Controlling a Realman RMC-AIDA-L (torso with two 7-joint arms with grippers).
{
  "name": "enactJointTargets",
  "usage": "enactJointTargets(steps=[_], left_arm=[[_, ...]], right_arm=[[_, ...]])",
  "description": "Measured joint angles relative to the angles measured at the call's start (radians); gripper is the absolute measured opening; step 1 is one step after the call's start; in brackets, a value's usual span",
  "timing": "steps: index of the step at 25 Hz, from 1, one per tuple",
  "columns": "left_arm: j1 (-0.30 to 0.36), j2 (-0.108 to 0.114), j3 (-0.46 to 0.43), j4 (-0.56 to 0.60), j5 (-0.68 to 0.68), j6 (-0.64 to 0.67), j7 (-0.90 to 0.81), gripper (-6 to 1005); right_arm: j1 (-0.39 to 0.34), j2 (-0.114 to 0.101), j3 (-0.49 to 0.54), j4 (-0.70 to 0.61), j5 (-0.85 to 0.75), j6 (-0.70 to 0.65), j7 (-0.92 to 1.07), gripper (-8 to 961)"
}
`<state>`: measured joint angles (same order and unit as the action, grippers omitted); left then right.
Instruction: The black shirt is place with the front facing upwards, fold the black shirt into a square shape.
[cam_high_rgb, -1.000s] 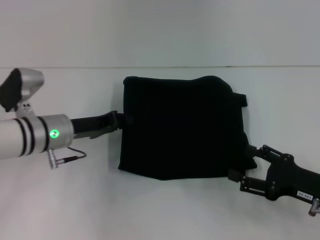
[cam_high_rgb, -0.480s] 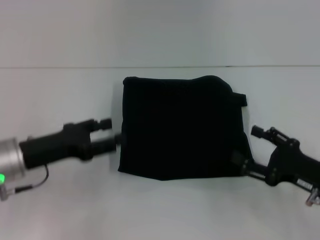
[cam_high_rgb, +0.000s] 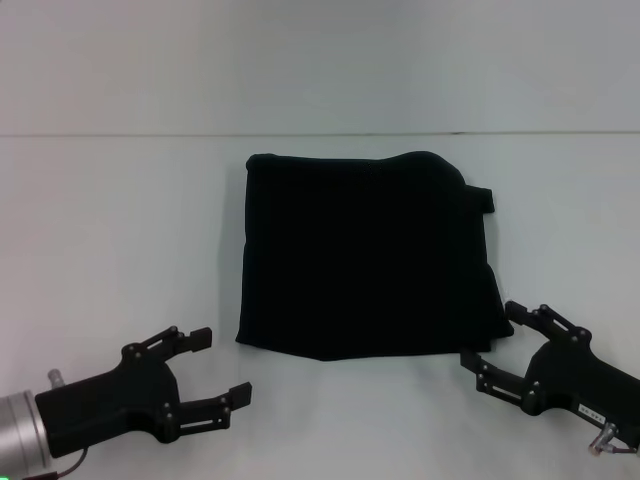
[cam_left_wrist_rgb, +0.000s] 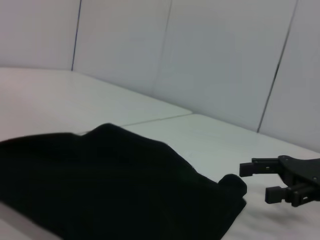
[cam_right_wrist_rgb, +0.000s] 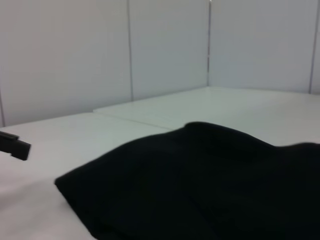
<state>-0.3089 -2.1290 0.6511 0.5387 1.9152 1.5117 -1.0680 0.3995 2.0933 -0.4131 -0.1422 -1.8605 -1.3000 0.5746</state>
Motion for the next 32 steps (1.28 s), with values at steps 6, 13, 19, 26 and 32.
enactJointTargets(steps=[6, 13, 19, 26, 32], left_arm=[[-0.013, 0.004, -0.006, -0.021, 0.000, 0.002, -0.005, 952], [-0.020, -0.001, -0.008, -0.022, -0.005, 0.000, -0.003, 952], [-0.022, -0.002, -0.009, -0.022, -0.006, 0.001, -0.003, 952], [-0.022, -0.002, -0.010, -0.023, -0.007, 0.006, -0.002, 952], [-0.021, -0.002, -0.010, -0.023, -0.007, 0.006, -0.002, 952]], right_arm=[[-0.002, -0.001, 0.025, -0.002, 0.000, 0.000, 0.002, 927], [-0.002, -0.001, 0.025, -0.003, 0.000, -0.004, 0.000, 927], [-0.001, -0.001, 0.026, 0.000, 0.000, -0.005, 0.004, 927], [-0.003, -0.001, 0.043, -0.002, 0.004, -0.025, 0.005, 927], [-0.004, -0.001, 0.049, -0.002, 0.004, -0.027, 0.005, 927]])
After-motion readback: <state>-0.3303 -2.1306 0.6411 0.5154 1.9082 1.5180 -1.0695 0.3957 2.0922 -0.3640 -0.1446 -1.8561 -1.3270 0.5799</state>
